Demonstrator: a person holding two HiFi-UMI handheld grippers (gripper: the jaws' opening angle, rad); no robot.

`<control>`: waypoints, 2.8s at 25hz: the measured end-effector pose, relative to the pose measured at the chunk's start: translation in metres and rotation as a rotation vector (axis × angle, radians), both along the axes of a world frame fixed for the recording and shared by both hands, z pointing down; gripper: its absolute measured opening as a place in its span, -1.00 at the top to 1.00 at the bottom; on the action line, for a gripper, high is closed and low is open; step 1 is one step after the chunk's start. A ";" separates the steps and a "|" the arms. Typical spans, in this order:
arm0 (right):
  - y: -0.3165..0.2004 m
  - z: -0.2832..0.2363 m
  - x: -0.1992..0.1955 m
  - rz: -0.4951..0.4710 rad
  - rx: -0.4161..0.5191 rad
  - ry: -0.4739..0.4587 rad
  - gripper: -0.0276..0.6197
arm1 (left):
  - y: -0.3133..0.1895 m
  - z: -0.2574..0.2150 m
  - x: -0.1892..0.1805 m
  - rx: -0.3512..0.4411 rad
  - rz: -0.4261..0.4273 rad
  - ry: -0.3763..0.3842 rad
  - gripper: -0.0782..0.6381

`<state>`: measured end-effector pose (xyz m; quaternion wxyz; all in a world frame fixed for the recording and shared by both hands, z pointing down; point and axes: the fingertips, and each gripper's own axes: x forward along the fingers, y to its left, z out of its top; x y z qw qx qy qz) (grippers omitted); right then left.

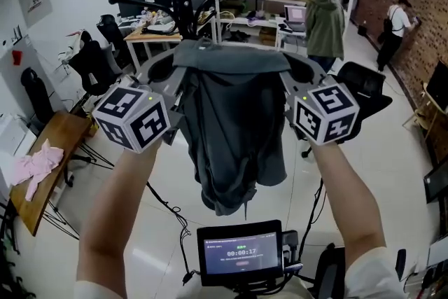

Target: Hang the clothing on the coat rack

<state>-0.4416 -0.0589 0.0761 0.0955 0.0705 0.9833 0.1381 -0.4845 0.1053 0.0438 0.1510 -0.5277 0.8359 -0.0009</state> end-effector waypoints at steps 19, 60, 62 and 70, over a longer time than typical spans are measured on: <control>-0.005 -0.049 -0.101 -0.123 0.018 -0.028 0.82 | 0.004 -0.061 -0.084 -0.102 -0.270 -0.080 0.73; 0.006 0.142 -0.182 -0.217 -0.018 0.388 0.81 | -0.048 0.025 -0.170 -0.466 -0.229 0.202 0.70; 0.015 0.149 -0.180 -0.233 -0.011 0.403 0.81 | -0.041 0.028 -0.169 -0.453 -0.210 0.193 0.69; 0.033 0.165 -0.175 -0.265 0.007 0.442 0.82 | -0.027 0.094 -0.147 -0.473 -0.076 0.249 0.34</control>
